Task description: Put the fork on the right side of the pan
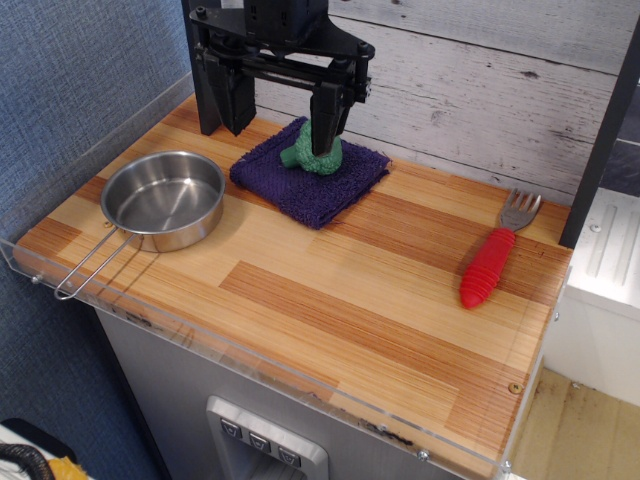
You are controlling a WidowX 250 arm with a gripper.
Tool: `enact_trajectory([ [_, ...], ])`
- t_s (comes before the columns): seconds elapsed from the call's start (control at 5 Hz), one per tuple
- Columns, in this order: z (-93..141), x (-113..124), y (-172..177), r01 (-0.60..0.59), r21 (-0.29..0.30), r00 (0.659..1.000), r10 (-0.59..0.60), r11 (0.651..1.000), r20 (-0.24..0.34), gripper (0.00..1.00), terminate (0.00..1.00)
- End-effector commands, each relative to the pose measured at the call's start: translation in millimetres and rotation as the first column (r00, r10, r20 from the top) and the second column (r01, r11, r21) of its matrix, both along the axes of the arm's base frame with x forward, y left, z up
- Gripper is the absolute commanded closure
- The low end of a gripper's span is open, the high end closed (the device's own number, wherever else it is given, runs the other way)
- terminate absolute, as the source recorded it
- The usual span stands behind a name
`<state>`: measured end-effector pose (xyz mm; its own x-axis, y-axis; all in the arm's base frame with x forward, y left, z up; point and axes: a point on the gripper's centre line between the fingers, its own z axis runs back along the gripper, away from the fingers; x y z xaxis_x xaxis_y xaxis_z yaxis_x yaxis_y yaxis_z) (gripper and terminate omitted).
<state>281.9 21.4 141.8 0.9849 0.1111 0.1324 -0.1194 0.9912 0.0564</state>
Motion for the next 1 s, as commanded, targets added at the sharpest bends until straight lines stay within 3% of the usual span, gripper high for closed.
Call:
enact_trajectory([
  [0.0, 0.0, 0.0, 0.0, 0.0, 0.0, 1.0, 0.0, 1.0, 0.0, 0.0, 0.0],
  [0.2, -4.1, 19.7, -34.7, 0.055, 0.017, 0.997, -0.056, 0.998, 0.047, 0.0, 0.0],
  [0.4, -17.1, 37.4, -66.1, 0.129, -0.025, 0.99, -0.127, 0.991, 0.067, 0.0, 0.0],
  [0.8, -50.5, 59.8, -94.7, 0.174, -0.031, 0.983, -0.172, 0.984, 0.058, 0.0, 0.0],
])
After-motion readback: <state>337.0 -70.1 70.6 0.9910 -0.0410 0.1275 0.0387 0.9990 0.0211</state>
